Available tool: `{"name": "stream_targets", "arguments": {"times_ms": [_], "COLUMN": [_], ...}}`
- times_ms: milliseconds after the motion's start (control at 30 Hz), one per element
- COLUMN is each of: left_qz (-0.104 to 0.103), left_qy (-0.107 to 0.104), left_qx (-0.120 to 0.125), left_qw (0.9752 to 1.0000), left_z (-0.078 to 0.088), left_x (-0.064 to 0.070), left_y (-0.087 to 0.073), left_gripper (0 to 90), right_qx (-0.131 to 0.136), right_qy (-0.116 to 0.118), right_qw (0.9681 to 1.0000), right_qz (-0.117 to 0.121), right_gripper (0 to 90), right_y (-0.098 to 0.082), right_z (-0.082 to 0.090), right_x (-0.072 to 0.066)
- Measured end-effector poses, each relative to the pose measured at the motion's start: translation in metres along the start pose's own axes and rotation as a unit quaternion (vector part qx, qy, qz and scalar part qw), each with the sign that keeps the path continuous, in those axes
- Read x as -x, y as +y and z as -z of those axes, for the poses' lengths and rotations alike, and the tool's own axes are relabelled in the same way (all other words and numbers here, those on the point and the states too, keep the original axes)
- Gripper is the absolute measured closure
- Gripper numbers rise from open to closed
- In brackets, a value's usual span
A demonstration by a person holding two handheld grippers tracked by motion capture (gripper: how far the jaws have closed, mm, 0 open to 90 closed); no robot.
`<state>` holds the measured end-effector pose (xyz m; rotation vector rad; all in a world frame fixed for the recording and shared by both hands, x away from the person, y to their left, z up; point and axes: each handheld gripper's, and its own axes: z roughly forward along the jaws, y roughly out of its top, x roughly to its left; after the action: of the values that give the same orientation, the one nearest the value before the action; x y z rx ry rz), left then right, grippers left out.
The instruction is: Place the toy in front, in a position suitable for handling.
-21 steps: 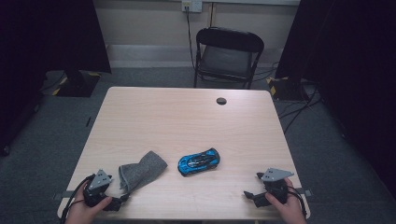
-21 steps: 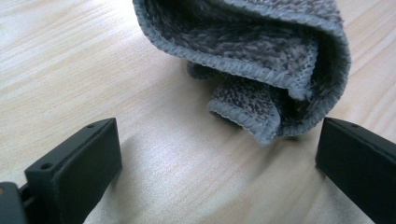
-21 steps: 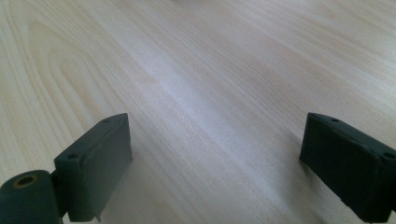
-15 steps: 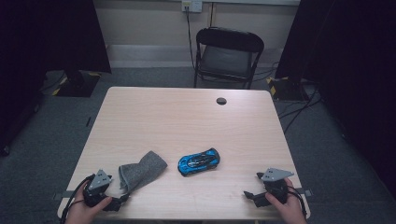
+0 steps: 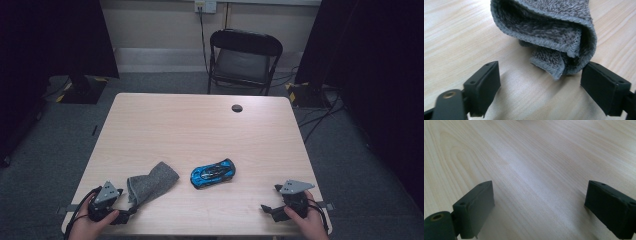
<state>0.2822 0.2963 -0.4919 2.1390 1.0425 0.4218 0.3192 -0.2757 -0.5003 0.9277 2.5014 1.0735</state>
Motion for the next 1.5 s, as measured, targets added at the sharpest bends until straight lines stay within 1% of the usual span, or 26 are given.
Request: {"name": "stream_targets", "arguments": {"times_ms": [67,167,300,367,400,467,533,567,600,633,667,700,800,900,967,1000,1033,1067,1100,1133,1167,1200,1300,1367,1433,1500], "left_qz": [0.001,0.015,0.014,0.01,-0.001,-0.01,-0.017,-0.015,-0.021,-0.021,-0.028,-0.025,-0.026,-0.034,-0.042,-0.042,-0.049,-0.049,-0.053,-0.054,-0.054,-0.055,-0.056,-0.058,-0.058,-0.064], "left_qy": [0.003,0.001,0.006,0.004,0.006,0.002,0.003,0.001,-0.002,-0.002,-0.003,-0.005,-0.006,-0.005,-0.006,-0.006,-0.009,-0.009,-0.016,-0.018,-0.018,-0.019,-0.025,-0.028,-0.033,-0.037], "left_qx": [0.0,0.007,0.021,0.02,0.019,0.016,0.018,0.021,0.02,0.02,0.017,0.019,0.026,0.034,0.032,0.032,0.034,0.034,0.037,0.037,0.037,0.034,0.027,0.02,0.021,0.017], "left_qw": [1.0,0.9999,0.9997,0.9997,0.9998,0.9998,0.9997,0.9997,0.9996,0.9996,0.9995,0.9995,0.9993,0.9988,0.9986,0.9986,0.9982,0.9982,0.9978,0.9977,0.9977,0.9977,0.9977,0.9977,0.9976,0.9972], "left_z": [0.003,0.009,0.016,0.017,0.018,0.018,0.019,0.019,0.02,0.02,0.021,0.021,0.023,0.024,0.022,0.022,0.019,0.019,0.014,0.01,0.01,0.002,-0.012,-0.02,-0.027,-0.033], "left_x": [0.0,-0.002,-0.003,-0.003,-0.001,0.001,0.003,0.004,0.004,0.004,0.005,0.005,0.005,0.005,0.007,0.007,0.01,0.01,0.012,0.013,0.013,0.013,0.014,0.017,0.02,0.022], "left_y": [0.0,0.002,0.008,0.009,0.012,0.016,0.02,0.021,0.023,0.023,0.027,0.029,0.037,0.047,0.055,0.055,0.062,0.062,0.07,0.072,0.072,0.076,0.078,0.08,0.082,0.084], "left_gripper": [15.8,15.8,15.6,15.8,15.9,15.8,16.1,15.7,15.9,16.0,16.0,15.9,16.1,16.0,15.9,15.9,15.9,15.9,15.9,15.8,15.8,15.8,15.8,15.9,15.9,15.9], "right_qx": [0.0,0.0,0.0,0.0,0.0,0.0,0.0,0.0,0.0,0.0,0.0,0.0,0.0,0.0,0.0,0.0,0.0,0.0,0.0,0.0,0.0,0.0,0.0,0.0,0.0,0.0], "right_qy": [0.0,0.0,0.0,0.0,0.0,0.0,0.0,0.0,0.0,0.0,0.0,0.0,0.0,0.0,0.0,0.001,0.001,0.001,0.001,0.001,0.001,0.001,0.001,0.002,0.002,0.002], "right_qw": [1.0,1.0,1.0,1.0,1.0,1.0,1.0,1.0,1.0,1.0,1.0,1.0,1.0,1.0,1.0,1.0,1.0,1.0,1.0,1.0,1.0,1.0,1.0,1.0,1.0,1.0], "right_qz": [0.0,0.0,0.0,0.0,0.0,0.0,0.0,0.0,0.0,0.0,0.0,0.0,0.0,0.0,0.0,0.0,0.0,0.0,0.0,0.0,0.0,0.0,0.001,0.0,0.001,0.0], "right_gripper": [8.0,8.0,8.0,8.0,8.0,8.0,8.0,8.0,8.0,8.0,8.0,8.0,8.0,8.0,8.0,8.0,7.9,7.9,7.9,7.9,7.9,7.9,7.9,7.9,7.9,7.9], "right_y": [0.0,0.0,0.0,0.0,0.0,0.0,0.0,0.0,0.0,0.0,0.0,0.0,0.0,0.0,0.0,0.0,0.0,0.0,0.0,0.0,0.0,0.0,0.0,0.0,0.0,0.0], "right_z": [0.0,0.0,0.0,0.0,0.0,0.0,0.0,0.0,0.0,0.0,0.0,0.0,0.0,0.0,0.0,0.0,0.0,0.0,0.0,0.0,0.0,0.0,0.0,0.0,0.0,0.0], "right_x": [0.0,0.0,0.0,0.0,0.0,0.0,0.0,0.0,0.0,0.0,0.0,0.0,0.0,0.0,0.0,0.0,0.0,0.0,0.0,0.0,0.0,0.0,0.0,0.0,0.0,0.0]}}
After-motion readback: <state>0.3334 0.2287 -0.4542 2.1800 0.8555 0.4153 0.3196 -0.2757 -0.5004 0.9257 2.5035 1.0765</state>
